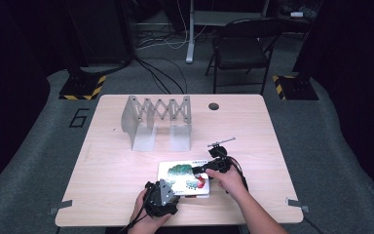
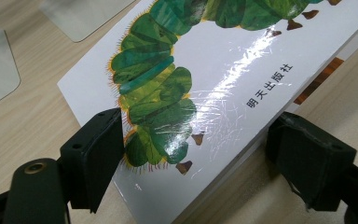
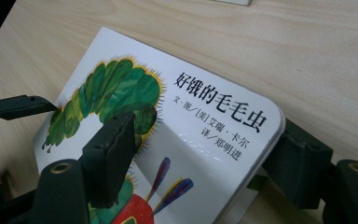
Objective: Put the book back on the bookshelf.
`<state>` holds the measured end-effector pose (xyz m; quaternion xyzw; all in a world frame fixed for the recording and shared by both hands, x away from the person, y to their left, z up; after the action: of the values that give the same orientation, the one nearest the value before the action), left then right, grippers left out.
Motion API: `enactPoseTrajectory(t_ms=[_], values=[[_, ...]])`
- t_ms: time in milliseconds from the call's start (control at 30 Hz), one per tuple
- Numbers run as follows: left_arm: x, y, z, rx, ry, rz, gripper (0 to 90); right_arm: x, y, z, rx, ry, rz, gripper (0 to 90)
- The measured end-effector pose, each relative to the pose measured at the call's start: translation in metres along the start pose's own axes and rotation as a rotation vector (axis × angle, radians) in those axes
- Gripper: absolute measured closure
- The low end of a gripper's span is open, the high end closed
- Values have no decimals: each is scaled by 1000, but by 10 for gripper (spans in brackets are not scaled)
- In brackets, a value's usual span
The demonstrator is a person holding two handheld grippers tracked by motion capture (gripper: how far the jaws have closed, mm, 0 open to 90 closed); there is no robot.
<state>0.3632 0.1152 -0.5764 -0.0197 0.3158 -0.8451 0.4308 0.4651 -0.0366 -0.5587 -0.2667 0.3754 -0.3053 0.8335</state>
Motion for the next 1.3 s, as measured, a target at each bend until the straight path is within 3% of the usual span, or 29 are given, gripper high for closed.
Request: enactPoseTrajectory(t_ms=[67, 433, 633, 767, 833, 967, 1133, 1267, 1300], values=[[0, 0, 0, 2, 0, 10, 196, 0, 1, -1, 0, 24, 14, 295], [-1, 0, 1, -9, 12, -6, 192, -1, 0, 1, 8, -5, 3, 303], [-3, -1, 1, -30, 28, -64, 183, 2, 0, 0, -2, 19, 10, 335], [-6, -2, 4, -40, -18, -123, 179, 3, 0, 0, 1, 11, 10, 337], [-7, -2, 4, -36, -14, -129, 179, 3, 0, 1, 2, 10, 13, 343], [-6, -3, 8, -30, -28, -191, 205, 3, -2, 0, -9, 18, 9, 345], [-10, -4, 10, -33, -54, -220, 229, 3, -2, 0, -5, 16, 8, 346], [-14, -5, 11, -23, -112, -236, 265, 3, -2, 0, -4, 23, 11, 348], [-16, -5, 11, -26, -111, -236, 272, 3, -2, 1, -2, 22, 11, 348]])
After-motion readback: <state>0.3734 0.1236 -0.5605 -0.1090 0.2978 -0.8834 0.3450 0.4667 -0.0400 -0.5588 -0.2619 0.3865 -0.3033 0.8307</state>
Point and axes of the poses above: each handheld gripper's, and its own axes: y roughly forward along the jaws, z roughly out of its top, x roughly to its right, the point moved 8 cm from there along y, roughly forward along the jaws, and after that the axes turned 6 degrees about x, right-handed, at the moved point
